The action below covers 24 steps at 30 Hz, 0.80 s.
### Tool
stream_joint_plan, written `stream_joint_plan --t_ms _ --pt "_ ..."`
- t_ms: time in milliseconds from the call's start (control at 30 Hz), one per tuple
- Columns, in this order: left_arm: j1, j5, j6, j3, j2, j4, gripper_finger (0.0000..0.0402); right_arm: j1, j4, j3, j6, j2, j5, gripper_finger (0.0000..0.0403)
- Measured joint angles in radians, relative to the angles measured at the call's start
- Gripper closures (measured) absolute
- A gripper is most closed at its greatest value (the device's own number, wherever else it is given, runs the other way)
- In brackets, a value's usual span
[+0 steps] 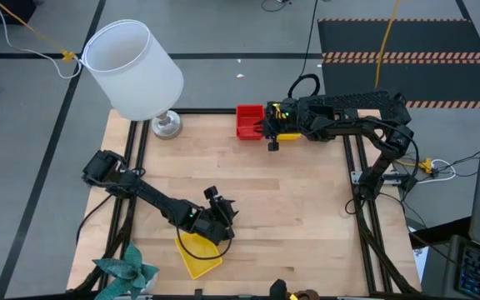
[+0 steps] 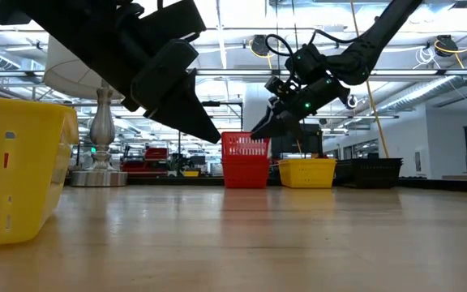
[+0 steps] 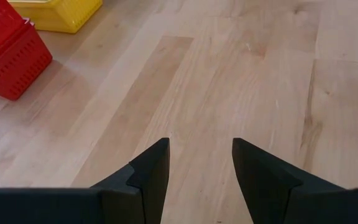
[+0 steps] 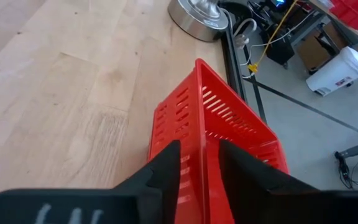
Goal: Stack baskets by color
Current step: Stack the bottom red bin on top of the red bin
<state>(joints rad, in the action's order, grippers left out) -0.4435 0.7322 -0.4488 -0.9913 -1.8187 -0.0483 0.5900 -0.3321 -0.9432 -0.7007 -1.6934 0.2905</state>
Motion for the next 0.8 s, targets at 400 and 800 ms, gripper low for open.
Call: stream_joint_plan --t_ms 400,800 --pt "0.0 0.0 0.0 0.0 0.0 0.0 0.0225 0.0 0.0 0.0 0.0 0.0 -0.004 0.0328" --pt "0.0 0.0 0.0 0.0 0.0 0.0 0.0225 0.0 -0.05 0.0 -0.015 -0.001 -0.005 0.0383"
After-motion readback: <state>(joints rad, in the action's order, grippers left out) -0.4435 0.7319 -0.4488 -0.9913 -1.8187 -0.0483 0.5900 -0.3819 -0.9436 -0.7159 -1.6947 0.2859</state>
